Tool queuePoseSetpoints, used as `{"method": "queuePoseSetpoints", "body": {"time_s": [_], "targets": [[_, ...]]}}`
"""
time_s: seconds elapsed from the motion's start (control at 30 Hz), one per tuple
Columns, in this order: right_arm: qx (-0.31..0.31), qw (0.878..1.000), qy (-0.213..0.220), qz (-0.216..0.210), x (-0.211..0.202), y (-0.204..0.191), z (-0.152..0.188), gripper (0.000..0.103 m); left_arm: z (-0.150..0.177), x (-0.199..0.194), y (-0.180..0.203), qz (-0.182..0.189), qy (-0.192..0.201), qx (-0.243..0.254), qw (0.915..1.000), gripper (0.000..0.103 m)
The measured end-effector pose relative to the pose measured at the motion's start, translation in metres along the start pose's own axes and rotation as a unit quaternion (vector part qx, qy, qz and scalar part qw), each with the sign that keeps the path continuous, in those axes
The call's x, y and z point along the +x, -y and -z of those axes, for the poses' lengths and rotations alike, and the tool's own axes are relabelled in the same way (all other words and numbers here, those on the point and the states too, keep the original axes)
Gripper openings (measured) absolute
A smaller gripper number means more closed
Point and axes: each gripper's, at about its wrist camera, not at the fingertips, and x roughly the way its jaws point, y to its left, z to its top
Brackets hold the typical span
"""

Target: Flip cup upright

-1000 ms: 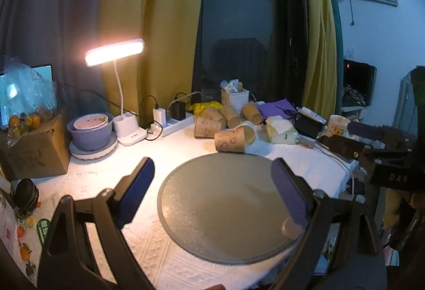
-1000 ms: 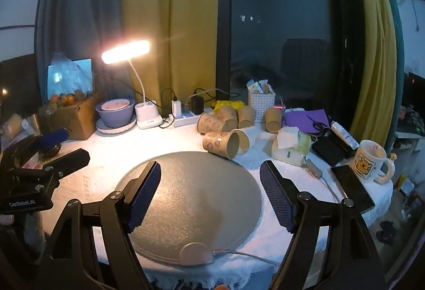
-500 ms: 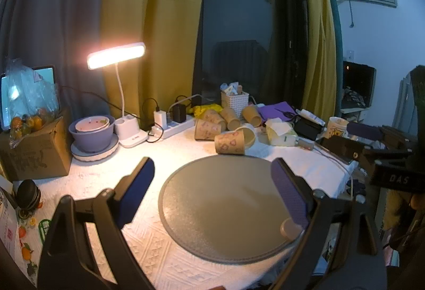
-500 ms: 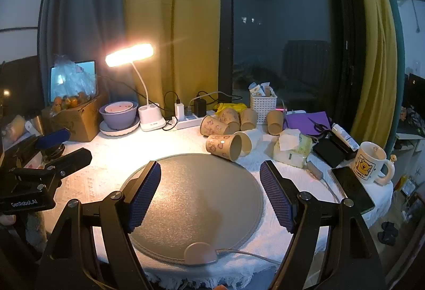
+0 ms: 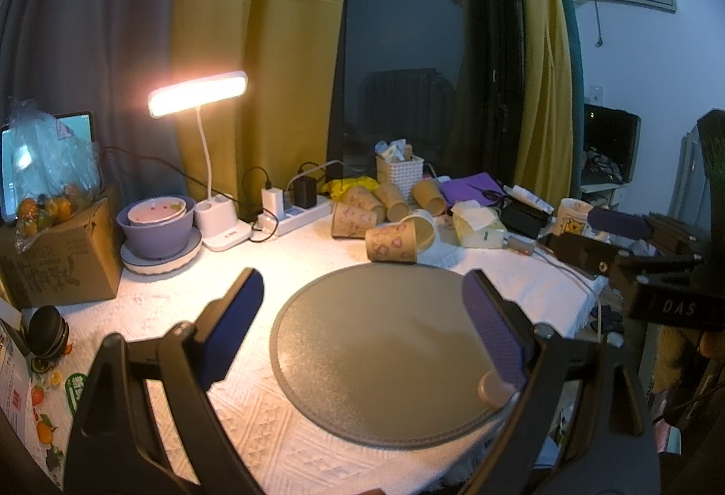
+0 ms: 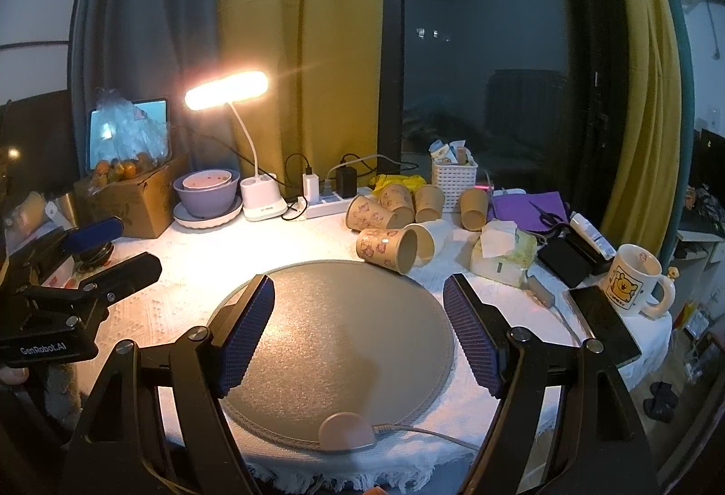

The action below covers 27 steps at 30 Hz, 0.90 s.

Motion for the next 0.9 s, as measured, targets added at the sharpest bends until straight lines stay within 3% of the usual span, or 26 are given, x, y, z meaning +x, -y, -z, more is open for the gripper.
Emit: {"method": "queuePoseSetpoints", "body": {"time_s": [0.9], "targets": [[0.001,1.0,-0.001,0.002,0.0009,-0.003,0.0034,0.08,0.0033,0.0002,0.0053,0.002,-0.002,0.004,1.0,0.09]]}}
